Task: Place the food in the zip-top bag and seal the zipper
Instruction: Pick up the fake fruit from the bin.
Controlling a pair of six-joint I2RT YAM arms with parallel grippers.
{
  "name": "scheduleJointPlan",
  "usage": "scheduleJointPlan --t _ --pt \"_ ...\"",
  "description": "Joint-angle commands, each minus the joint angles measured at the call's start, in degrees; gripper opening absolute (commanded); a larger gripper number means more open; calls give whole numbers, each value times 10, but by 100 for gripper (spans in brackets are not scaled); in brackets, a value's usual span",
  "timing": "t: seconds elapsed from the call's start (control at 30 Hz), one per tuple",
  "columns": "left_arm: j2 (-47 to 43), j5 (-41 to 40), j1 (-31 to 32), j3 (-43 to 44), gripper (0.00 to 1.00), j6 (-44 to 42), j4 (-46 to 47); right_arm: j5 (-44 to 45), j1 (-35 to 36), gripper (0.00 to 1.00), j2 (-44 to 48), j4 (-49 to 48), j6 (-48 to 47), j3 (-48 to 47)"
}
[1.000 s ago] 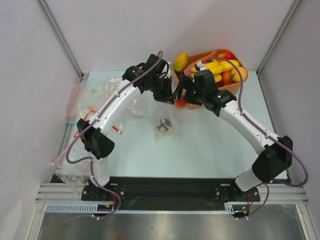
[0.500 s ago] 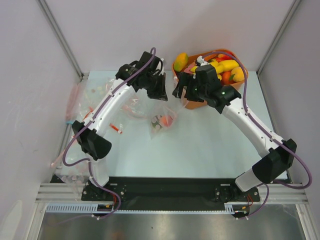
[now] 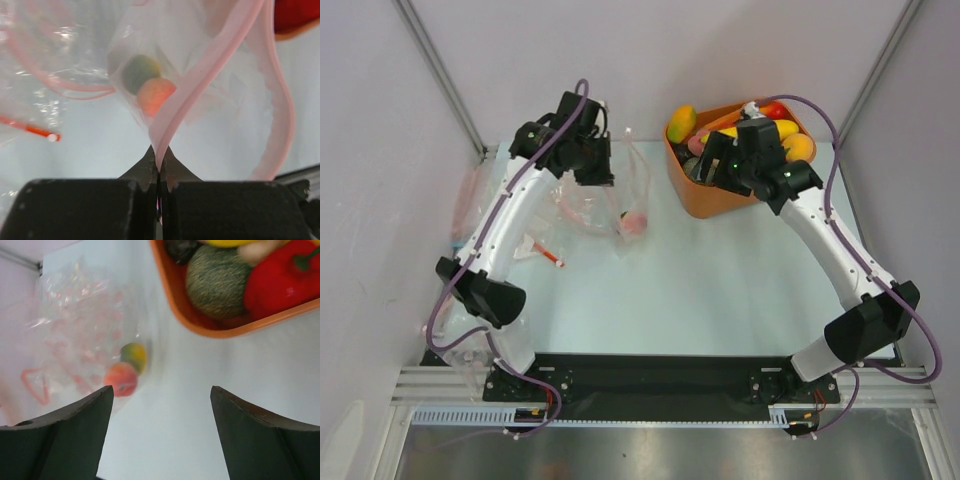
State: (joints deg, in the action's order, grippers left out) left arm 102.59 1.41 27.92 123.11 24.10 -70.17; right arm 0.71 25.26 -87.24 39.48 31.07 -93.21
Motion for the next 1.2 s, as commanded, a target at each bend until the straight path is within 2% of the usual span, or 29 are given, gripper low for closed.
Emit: scheduleJointPlan --t 0.0,0.1,0.2,0.33,0.5,0.57,0.8,0.97,1.17 --pt "-56 -96 -27 11 0 -20 -24 4 -44 86 -1 -12 15 -28" --pt "-66 -133 -27 12 0 -23 -37 22 -77 92 -4 -19 35 -25" --pt "-65 -135 -25 -1 0 -24 -35 48 -106 96 -13 -33 54 -22" --pt "-52 -129 -16 2 0 -29 -28 72 -150 98 -38 -50 105 -29" --pt "-25 -120 1 28 0 -27 -25 62 -195 100 -80 -92 177 -40" --pt "-13 -109 7 23 0 -26 -13 58 -204 100 -107 -103 202 -55" --pt "-19 -39 22 -102 0 2 83 62 -210 100 -202 -112 251 -136" --pt "-19 -24 23 -121 0 6 101 68 -210 100 -243 -124 279 -163" --pt "-5 -19 23 -102 0 -5 97 68 -210 95 -286 -143 299 -191"
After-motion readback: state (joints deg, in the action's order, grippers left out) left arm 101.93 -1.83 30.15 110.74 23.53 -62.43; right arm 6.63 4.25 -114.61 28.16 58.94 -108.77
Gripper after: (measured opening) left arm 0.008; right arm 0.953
